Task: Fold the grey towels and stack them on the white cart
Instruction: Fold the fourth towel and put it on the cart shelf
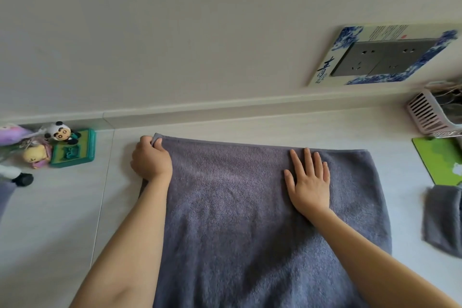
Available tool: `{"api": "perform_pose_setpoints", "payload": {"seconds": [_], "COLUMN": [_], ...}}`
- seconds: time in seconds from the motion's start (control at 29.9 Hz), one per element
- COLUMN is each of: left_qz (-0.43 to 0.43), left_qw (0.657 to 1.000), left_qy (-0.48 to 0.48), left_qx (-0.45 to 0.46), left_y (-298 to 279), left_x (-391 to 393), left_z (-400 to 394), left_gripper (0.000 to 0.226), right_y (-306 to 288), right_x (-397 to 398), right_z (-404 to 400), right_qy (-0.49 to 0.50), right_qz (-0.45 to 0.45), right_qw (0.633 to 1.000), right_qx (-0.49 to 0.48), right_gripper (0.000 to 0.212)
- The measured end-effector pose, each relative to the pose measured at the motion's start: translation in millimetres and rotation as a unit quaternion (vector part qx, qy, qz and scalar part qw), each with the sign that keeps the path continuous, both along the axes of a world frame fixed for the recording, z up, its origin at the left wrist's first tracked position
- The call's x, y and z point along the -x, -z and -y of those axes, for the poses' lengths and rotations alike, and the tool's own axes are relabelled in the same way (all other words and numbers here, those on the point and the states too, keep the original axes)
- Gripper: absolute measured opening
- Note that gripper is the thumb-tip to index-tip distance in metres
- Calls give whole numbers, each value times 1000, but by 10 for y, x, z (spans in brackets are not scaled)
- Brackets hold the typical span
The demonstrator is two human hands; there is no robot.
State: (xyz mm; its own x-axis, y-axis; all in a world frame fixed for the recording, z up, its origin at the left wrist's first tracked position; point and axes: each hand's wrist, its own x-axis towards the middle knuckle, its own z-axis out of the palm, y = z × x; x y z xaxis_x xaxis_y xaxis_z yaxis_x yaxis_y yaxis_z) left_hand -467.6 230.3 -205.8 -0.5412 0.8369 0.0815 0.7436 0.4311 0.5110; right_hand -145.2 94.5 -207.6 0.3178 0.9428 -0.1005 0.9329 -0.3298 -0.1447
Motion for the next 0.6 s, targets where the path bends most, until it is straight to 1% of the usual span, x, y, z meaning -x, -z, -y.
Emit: {"api": "perform_pose_setpoints", "payload": {"seconds": [0.1,0.17,0.23,0.27,0.3,0.33,0.37,0.4,0.43,0.47,0.5,0.6], "left_qz": [-13,-3,-14,-29,-43,-60,-79,-104,-134,-167,-191,-214], "left_qw": [1000,1000,1000,998,992,979,959,938,920,910,906,914], "left_qy": [7,-2,8,41,101,181,265,330,367,379,372,324], "left_qx": [8,10,-17,-43,-66,-75,-63,-32,4,38,66,118], "left_y": [32,7,-63,-101,-124,-117,-82,-26,27,89,133,116], "left_x": [-48,-69,-136,-211,-312,-424,-539,-621,-627,-587,-519,-355], "left_z": [-2,27,103,177,284,439,619,815,971,1063,1104,1080], "left_gripper": [24,27,32,34,37,40,45,51,57,61,64,69], "right_y": [6,0,-30,-54,-93,-120,-136,-119,-105,-74,-40,-16], "right_x": [4,26,89,152,240,363,486,588,658,638,548,189], "right_z": [-7,-19,-17,-6,16,59,109,186,258,323,379,524], "right_qy": [1,5,11,-2,-32,-77,-134,-194,-239,-259,-240,-103], "right_qz": [9,7,-3,-7,-11,-19,-25,-27,-26,-17,-7,16], "right_qw": [1000,1000,1000,1000,999,995,988,978,969,965,970,994], "right_qx": [14,23,10,-9,-35,-60,-75,-75,-62,-43,-31,-13], "right_gripper": [68,69,68,65,61,57,54,52,52,53,56,59]}}
